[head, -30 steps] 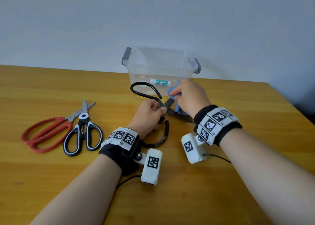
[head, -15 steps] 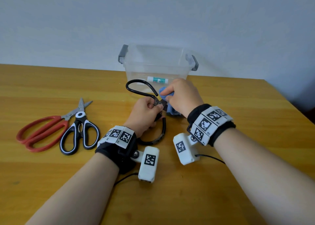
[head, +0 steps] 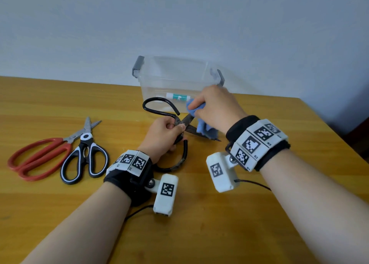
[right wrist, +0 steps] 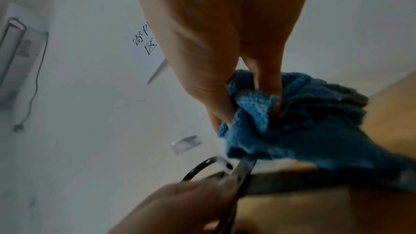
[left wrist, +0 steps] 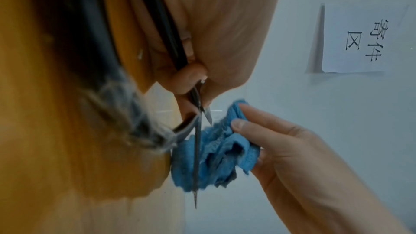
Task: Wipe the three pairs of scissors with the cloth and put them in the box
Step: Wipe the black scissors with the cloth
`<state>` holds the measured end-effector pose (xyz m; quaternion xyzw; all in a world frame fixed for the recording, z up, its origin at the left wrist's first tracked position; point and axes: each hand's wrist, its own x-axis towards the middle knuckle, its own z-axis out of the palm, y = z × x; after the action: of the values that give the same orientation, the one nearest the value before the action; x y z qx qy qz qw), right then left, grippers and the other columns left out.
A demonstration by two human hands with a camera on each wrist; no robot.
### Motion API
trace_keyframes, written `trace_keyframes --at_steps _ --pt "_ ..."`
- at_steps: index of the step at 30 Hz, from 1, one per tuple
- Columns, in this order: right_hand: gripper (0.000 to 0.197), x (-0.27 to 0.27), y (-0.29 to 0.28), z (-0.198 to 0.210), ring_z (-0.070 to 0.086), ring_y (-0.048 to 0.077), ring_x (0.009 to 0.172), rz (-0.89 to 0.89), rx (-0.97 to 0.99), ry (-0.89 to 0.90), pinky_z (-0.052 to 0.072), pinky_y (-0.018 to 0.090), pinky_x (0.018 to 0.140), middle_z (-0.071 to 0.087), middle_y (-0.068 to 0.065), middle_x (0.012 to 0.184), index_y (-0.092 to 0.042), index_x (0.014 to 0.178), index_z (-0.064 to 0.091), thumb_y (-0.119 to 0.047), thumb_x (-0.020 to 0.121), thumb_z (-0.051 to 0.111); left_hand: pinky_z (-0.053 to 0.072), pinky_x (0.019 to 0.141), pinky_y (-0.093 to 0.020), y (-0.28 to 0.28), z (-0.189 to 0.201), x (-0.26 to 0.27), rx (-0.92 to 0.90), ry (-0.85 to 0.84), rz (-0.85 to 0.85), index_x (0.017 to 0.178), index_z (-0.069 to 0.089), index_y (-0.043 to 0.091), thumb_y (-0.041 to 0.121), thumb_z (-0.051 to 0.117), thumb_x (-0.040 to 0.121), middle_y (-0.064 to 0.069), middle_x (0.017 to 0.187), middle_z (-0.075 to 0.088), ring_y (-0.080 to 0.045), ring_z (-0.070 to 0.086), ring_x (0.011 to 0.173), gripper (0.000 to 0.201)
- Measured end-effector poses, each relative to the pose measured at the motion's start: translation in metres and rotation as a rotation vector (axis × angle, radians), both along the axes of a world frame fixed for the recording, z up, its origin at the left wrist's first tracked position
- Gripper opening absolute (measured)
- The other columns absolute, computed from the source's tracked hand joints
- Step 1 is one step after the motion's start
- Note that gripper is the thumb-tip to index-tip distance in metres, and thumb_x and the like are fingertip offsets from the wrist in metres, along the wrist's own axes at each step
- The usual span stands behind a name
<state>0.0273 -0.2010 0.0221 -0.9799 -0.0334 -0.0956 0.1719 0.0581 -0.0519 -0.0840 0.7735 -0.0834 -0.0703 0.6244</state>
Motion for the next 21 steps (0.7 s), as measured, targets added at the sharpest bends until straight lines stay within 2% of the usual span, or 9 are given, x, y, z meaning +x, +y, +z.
trace_keyframes --at_steps 4,7,9,11,13,14,16,18,21 --pt "0.026 0.005 0.014 -0.024 0.063 0.020 0.111 0.077 -0.060 0.026 0.044 0.024 0.083 0.072 -0.005 0.119 -0.028 0.106 0.081 -0.010 0.094 0.065 0.033 0.041 -0.024 0.002 0.000 -0.001 0.010 -0.024 -0.033 0.072 0.032 0.020 0.013 0.061 0.102 0.002 0.058 0.034 -0.014 0.068 0.059 0.042" --pt "0.025 0.016 -0.001 -0.029 0.063 0.016 0.099 0.016 -0.087 -0.026 0.040 0.022 0.065 0.070 -0.005 0.116 -0.019 0.098 0.082 -0.006 0.094 0.061 0.034 0.041 -0.023 0.003 -0.002 0.001 0.010 -0.028 -0.034 0.073 0.033 0.019 0.015 0.061 0.102 0.000 0.061 0.037 -0.012 0.068 0.057 0.041" --pt "0.023 0.023 -0.016 -0.029 0.062 0.020 0.088 -0.058 -0.155 -0.069 0.039 0.023 0.056 0.064 0.001 0.108 -0.014 0.094 0.080 -0.001 0.089 0.062 0.036 0.041 -0.023 0.003 -0.003 0.001 0.012 -0.031 -0.048 0.074 0.034 0.018 0.017 0.062 0.102 0.000 0.063 0.040 -0.018 0.074 0.066 0.040" --pt "0.030 0.030 -0.034 -0.028 0.061 0.027 0.090 -0.140 -0.178 -0.080 0.044 0.027 0.061 0.061 0.005 0.099 -0.016 0.087 0.079 0.003 0.083 0.057 0.037 0.041 -0.024 0.003 -0.003 0.001 0.013 -0.029 -0.055 0.076 0.035 0.017 0.020 0.063 0.102 -0.001 0.065 0.042 -0.026 0.078 0.080 0.038" --pt "0.035 0.032 -0.044 -0.022 0.058 0.030 0.080 -0.215 -0.183 -0.065 0.038 0.024 0.054 0.055 0.004 0.090 -0.022 0.069 0.069 0.004 0.074 0.048 0.038 0.041 -0.023 0.003 -0.002 0.001 0.013 -0.019 -0.027 0.077 0.036 0.018 0.021 0.062 0.102 -0.004 0.069 0.044 -0.024 0.078 0.082 0.037" --pt "0.035 0.031 -0.046 -0.018 0.058 0.029 0.078 -0.236 -0.154 -0.079 0.036 0.023 0.051 0.055 0.003 0.093 -0.024 0.068 0.069 0.005 0.077 0.049 0.039 0.041 -0.022 0.002 -0.001 0.001 0.006 -0.014 -0.009 0.076 0.035 0.018 0.021 0.062 0.102 -0.003 0.069 0.044 -0.022 0.078 0.081 0.037" --pt "0.034 0.026 -0.042 -0.010 0.064 0.031 0.091 -0.219 -0.078 -0.101 0.050 0.029 0.065 0.064 0.004 0.111 -0.024 0.089 0.079 0.002 0.089 0.056 0.039 0.041 -0.021 0.002 -0.002 0.001 0.006 -0.013 0.014 0.075 0.035 0.018 0.020 0.062 0.102 -0.002 0.069 0.045 -0.019 0.078 0.080 0.038" --pt "0.032 0.017 -0.032 -0.005 0.064 0.022 0.098 -0.138 0.004 -0.077 0.051 0.029 0.083 0.071 0.001 0.119 -0.021 0.105 0.080 -0.001 0.093 0.057 0.038 0.040 -0.021 0.001 -0.002 0.001 0.018 -0.012 0.021 0.074 0.035 0.018 0.020 0.062 0.102 -0.004 0.070 0.047 -0.021 0.077 0.078 0.039" --pt "0.027 0.006 -0.009 -0.005 0.062 0.012 0.087 0.066 0.080 0.112 0.046 0.023 0.080 0.075 -0.005 0.114 -0.024 0.108 0.080 -0.008 0.093 0.065 0.037 0.040 -0.023 0.000 -0.003 0.001 0.033 -0.023 0.017 0.072 0.033 0.018 0.017 0.061 0.102 -0.004 0.066 0.043 -0.011 0.070 0.062 0.041"
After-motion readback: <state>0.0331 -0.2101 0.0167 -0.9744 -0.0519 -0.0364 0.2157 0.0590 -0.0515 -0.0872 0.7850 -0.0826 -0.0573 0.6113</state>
